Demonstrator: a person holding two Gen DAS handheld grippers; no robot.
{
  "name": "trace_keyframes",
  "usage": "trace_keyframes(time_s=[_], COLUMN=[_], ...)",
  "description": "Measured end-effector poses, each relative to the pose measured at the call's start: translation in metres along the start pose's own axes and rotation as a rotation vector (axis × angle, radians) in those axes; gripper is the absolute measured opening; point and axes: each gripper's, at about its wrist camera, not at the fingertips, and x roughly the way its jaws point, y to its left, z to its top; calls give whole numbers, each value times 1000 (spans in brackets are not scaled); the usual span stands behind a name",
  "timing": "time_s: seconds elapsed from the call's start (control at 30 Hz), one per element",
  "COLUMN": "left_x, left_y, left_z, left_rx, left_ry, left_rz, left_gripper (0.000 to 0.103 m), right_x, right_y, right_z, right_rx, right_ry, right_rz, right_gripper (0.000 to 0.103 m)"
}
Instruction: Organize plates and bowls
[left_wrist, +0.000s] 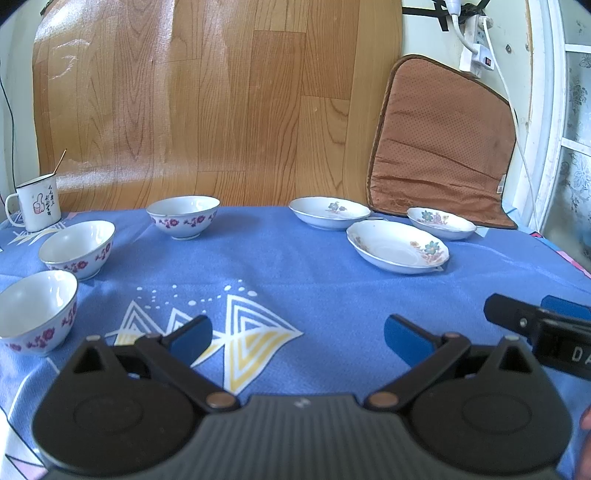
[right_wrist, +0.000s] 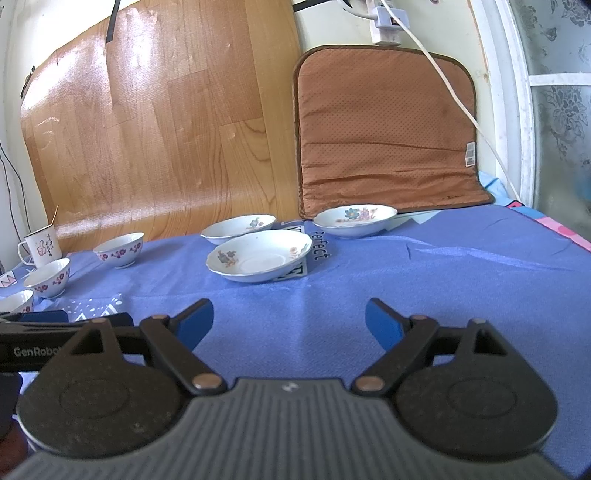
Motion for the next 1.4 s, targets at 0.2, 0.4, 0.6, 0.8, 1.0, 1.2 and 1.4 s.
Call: trace_keyframes(time_s=[0.2,0.4,0.6,0.8,1.0,1.2,1.4], left_x=[0,0,0,-1,-2,-2,-2], left_y=[0,1,3,3,4,4,5], left_z=[0,-1,-1,-1,-1,-1,-1], left_rx=[-4,-10,-12,-12,-12,-13,-18], left_ry=[-1,-1,-5,-4,-8,-10,-10], left_rz=[3,5,3,6,7,4,1], left_gripper=[103,103,103,103,103,103,103], right_x=[0,0,0,-1,-1,-1,-1], right_y=[-1,0,0,0,0,0,-1], right_z=[1,0,0,1,1,1,1], right_rx=[1,4,8,11,11,11,12], right_ry=[0,-2,1,1,2,2,2], right_rz=[1,2,5,7,8,7,8], right_gripper=[90,88,84,83,83,83,82])
